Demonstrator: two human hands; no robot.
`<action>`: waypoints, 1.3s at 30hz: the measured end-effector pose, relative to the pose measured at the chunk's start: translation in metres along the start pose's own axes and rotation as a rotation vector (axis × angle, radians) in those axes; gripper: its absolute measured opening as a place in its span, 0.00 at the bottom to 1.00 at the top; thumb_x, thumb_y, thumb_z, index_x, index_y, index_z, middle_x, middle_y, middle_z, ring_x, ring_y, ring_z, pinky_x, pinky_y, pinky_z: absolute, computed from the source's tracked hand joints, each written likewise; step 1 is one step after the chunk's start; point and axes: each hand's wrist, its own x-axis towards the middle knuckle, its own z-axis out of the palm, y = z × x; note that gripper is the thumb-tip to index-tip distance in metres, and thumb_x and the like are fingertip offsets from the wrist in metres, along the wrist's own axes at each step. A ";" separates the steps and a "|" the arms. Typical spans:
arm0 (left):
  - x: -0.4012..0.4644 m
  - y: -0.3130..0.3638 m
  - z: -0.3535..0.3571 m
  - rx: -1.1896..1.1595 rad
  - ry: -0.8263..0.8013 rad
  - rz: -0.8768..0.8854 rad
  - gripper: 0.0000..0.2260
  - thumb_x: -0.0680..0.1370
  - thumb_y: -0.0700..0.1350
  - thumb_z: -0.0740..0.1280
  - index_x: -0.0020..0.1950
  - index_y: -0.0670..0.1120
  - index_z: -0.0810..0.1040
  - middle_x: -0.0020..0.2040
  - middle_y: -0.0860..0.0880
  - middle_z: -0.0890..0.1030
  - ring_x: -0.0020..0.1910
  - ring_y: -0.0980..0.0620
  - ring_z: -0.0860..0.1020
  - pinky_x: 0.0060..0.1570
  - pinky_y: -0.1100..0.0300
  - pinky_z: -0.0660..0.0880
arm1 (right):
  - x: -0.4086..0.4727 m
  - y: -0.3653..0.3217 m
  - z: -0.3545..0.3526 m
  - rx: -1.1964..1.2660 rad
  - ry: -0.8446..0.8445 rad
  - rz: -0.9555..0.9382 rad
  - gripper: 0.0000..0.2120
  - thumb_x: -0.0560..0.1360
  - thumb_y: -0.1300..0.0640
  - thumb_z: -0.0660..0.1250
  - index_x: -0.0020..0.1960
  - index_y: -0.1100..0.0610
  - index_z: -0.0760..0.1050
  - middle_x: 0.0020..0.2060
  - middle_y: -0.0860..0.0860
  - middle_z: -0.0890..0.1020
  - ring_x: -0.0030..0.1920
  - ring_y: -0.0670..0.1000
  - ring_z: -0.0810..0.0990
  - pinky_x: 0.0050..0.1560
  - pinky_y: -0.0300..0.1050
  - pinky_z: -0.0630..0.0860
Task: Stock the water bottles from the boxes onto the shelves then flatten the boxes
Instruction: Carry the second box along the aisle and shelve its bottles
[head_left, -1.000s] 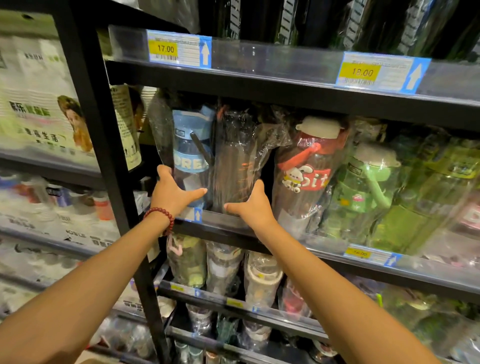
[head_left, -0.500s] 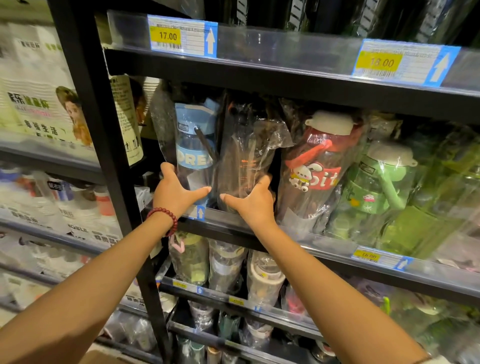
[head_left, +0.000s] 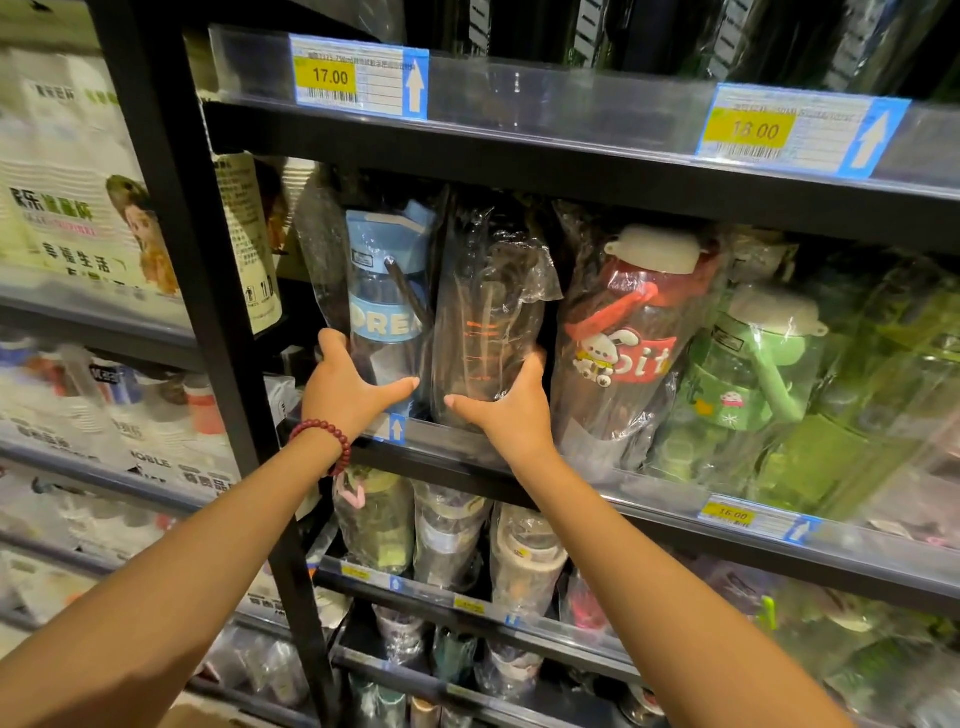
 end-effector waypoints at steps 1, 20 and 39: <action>0.000 0.000 0.000 -0.004 0.000 0.001 0.33 0.66 0.54 0.77 0.57 0.42 0.61 0.50 0.48 0.72 0.45 0.49 0.73 0.42 0.56 0.71 | 0.000 0.000 0.001 -0.014 0.013 -0.014 0.50 0.65 0.53 0.78 0.75 0.60 0.49 0.68 0.54 0.69 0.65 0.52 0.70 0.55 0.36 0.65; 0.003 -0.002 -0.001 0.005 -0.008 0.002 0.32 0.65 0.55 0.77 0.54 0.44 0.60 0.49 0.47 0.72 0.44 0.47 0.74 0.41 0.55 0.71 | 0.007 0.001 -0.005 0.086 -0.058 0.036 0.37 0.67 0.57 0.77 0.69 0.58 0.61 0.65 0.52 0.72 0.66 0.52 0.70 0.62 0.42 0.67; 0.001 0.000 0.000 0.017 -0.003 -0.021 0.34 0.65 0.56 0.77 0.58 0.41 0.62 0.49 0.47 0.74 0.44 0.47 0.74 0.41 0.55 0.71 | 0.010 -0.003 -0.015 0.107 -0.080 0.037 0.38 0.66 0.58 0.78 0.70 0.59 0.63 0.63 0.51 0.73 0.63 0.49 0.72 0.59 0.40 0.68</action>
